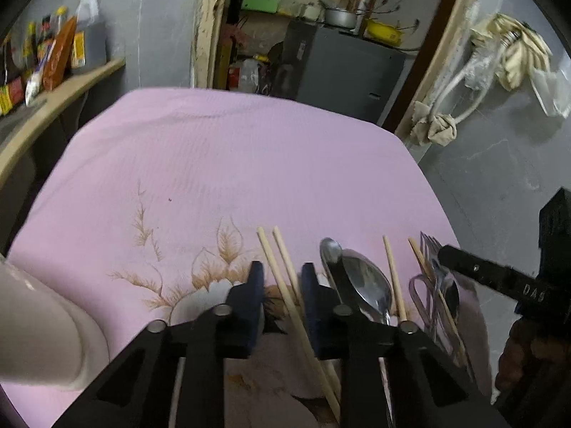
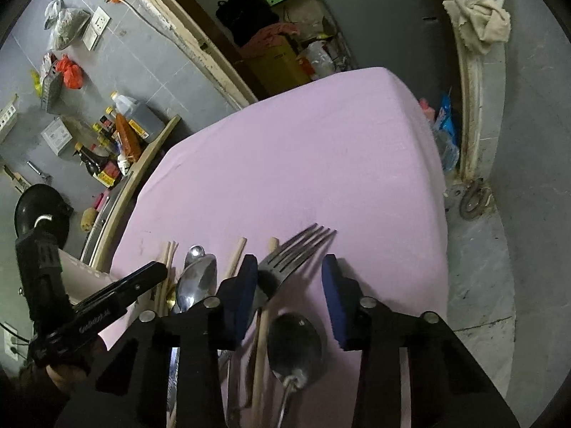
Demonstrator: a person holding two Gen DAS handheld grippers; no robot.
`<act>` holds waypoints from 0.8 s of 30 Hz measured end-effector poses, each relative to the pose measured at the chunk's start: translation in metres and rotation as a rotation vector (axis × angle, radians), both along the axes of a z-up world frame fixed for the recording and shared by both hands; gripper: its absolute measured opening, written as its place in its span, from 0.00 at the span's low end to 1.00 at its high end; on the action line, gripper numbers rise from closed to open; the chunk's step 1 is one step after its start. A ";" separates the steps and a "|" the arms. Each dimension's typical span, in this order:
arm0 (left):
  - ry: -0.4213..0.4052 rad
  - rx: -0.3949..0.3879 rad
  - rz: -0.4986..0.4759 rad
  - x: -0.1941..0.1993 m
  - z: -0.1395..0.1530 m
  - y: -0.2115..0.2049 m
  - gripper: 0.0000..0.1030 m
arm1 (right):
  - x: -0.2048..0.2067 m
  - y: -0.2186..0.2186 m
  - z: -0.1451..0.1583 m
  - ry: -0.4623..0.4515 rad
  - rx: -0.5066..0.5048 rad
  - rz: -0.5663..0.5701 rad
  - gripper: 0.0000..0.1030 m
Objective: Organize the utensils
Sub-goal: 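Grasp a chopstick with the left tool while the right tool grasps a fork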
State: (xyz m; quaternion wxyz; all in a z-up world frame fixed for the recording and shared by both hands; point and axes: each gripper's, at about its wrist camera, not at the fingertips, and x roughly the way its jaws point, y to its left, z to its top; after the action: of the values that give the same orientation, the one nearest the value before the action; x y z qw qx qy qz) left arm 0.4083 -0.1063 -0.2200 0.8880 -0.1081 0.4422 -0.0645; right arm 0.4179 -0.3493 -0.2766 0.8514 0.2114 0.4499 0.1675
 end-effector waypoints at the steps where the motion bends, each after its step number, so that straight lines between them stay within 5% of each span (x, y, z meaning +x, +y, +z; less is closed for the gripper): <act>1: 0.010 -0.016 0.002 0.002 -0.001 0.003 0.16 | 0.002 0.003 0.000 0.001 -0.001 0.004 0.31; 18: 0.089 -0.147 0.037 0.008 -0.003 0.018 0.05 | 0.020 -0.003 -0.008 0.137 0.099 -0.039 0.31; 20: 0.075 -0.150 0.041 0.003 0.003 0.018 0.05 | 0.021 0.000 -0.009 0.164 0.101 -0.050 0.16; 24: 0.028 -0.159 0.042 -0.010 0.021 0.019 0.05 | 0.016 -0.003 -0.012 0.206 0.157 -0.099 0.13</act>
State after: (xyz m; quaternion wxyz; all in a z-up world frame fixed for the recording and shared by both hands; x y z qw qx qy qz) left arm 0.3980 -0.0870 -0.1987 0.8716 -0.1884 0.4455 -0.0792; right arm 0.4342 -0.3521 -0.2883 0.7887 0.3153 0.5095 0.1374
